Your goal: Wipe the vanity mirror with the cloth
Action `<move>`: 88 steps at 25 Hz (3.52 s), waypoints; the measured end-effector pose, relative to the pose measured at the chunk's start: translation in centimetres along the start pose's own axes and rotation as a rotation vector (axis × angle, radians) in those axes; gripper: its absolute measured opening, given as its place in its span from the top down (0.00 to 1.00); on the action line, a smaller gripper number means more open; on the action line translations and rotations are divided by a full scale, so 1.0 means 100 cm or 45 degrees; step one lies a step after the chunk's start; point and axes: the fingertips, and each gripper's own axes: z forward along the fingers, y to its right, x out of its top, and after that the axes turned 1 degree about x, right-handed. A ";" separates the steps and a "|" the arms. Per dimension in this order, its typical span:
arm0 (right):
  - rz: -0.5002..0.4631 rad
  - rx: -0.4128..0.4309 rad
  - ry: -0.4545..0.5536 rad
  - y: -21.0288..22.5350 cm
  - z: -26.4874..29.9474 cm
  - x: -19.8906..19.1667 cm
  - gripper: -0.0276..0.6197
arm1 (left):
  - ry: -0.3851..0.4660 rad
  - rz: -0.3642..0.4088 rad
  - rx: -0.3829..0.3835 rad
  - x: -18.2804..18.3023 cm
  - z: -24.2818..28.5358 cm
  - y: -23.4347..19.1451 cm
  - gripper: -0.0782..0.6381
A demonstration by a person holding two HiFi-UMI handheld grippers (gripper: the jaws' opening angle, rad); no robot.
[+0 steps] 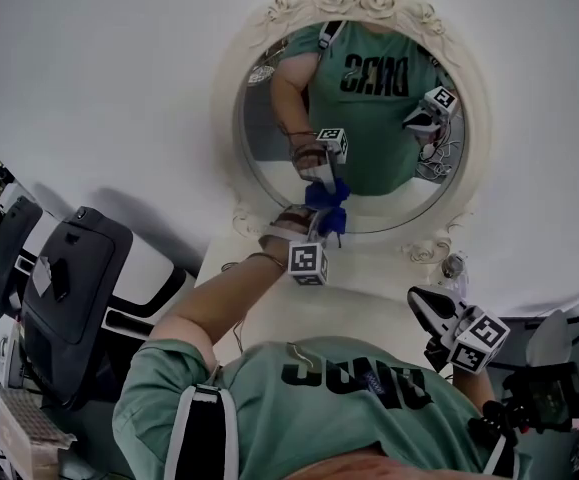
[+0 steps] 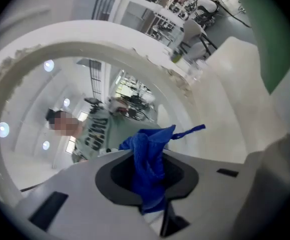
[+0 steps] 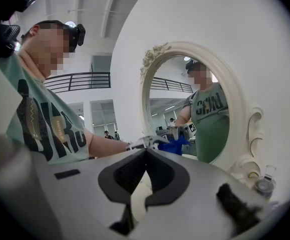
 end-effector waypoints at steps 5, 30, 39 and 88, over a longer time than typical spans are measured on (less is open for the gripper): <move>-0.002 0.000 0.026 0.002 0.000 0.004 0.95 | 0.230 -0.009 0.468 0.070 -0.073 -0.180 0.78; -0.004 0.012 0.056 0.003 0.000 0.006 0.95 | 0.125 0.214 0.990 0.107 -0.127 -0.396 0.78; 0.017 0.007 0.023 -0.001 0.001 0.001 0.95 | 0.137 0.363 0.846 0.097 -0.076 -0.273 0.79; 0.032 -0.012 0.076 0.008 -0.009 -0.001 0.95 | 0.097 0.199 0.819 0.136 -0.111 -0.391 0.78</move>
